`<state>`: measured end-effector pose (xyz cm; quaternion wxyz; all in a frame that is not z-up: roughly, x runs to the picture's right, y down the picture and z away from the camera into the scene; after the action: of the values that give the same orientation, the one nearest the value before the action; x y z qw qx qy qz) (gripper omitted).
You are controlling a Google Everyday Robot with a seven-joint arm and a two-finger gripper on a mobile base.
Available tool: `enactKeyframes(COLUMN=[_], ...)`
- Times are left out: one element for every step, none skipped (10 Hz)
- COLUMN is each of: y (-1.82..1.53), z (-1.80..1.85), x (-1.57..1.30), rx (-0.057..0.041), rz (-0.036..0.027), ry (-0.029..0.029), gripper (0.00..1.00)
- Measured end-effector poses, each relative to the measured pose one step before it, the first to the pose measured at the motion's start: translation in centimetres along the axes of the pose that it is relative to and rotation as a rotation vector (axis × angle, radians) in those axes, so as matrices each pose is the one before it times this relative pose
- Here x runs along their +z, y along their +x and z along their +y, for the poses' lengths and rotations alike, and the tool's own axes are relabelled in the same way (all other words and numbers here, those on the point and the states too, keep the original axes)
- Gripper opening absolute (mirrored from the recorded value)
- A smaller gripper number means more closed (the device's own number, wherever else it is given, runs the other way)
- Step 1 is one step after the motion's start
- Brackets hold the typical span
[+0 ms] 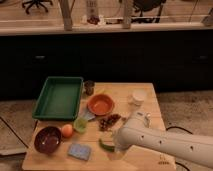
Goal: Place pepper in red bowl
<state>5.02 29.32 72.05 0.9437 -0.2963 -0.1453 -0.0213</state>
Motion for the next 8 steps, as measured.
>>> enactKeyframes(y=[0.283,0.497,0.386,0.361,0.357,0.339,0.295,0.111], z=[0.119,0.170,0.145,0.115,0.106,0.116,0.132,0.117], x=[0.335,0.513,0.605,0.683,0.644,0.373,0.282,0.174], rx=[0.00380,0.01000,0.00632,0.00511,0.00775,0.00609,0.00488,0.00190], rz=[-0.00166,-0.00427,-0.00475,-0.00526,-0.00714,-0.00430,-0.00306,-0.00529], ry=[-0.00209,-0.00258,-0.00273,-0.00251,-0.00155,-0.00086,0.00082,0.00262], gripper=[0.80,0.80,0.78,0.71,0.59,0.49,0.41,0.28])
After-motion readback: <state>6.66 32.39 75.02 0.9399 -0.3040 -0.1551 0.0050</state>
